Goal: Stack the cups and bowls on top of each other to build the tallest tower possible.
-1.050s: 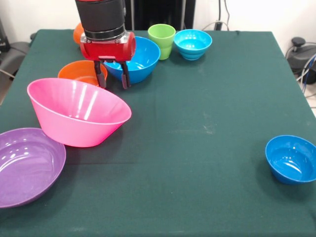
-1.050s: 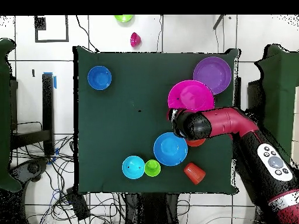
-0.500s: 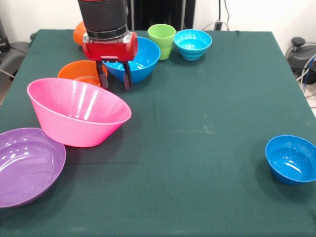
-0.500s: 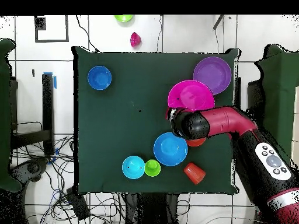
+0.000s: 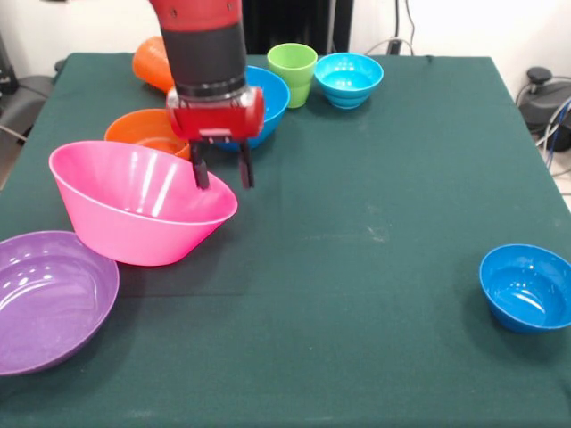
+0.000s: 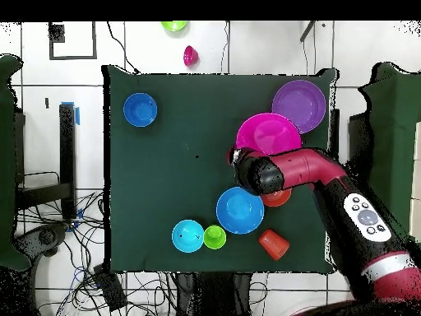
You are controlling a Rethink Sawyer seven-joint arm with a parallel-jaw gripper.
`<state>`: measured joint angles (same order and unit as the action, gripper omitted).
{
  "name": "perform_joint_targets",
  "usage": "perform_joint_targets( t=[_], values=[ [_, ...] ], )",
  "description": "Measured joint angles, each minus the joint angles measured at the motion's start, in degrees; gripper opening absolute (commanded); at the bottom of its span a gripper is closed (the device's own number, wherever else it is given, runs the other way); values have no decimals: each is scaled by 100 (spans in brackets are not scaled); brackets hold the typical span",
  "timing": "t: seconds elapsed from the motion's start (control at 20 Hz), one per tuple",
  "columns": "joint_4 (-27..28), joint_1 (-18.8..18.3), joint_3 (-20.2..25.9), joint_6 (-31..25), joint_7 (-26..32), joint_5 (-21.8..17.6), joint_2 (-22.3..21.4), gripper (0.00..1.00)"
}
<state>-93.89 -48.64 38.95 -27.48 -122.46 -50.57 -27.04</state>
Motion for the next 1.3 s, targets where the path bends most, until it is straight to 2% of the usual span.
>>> perform_joint_targets(
  t=[0.25,0.5,0.8,1.05,1.3],
  values=[
    [506,190,-172,945,0,-425,743,100],
    [854,133,-115,1560,1,-489,1078,100],
    [1088,-126,231,1642,144,-486,1369,100],
    [1274,-383,593,1640,596,-488,1671,100],
    [1388,-460,740,1641,976,-489,1823,100]
  ],
)
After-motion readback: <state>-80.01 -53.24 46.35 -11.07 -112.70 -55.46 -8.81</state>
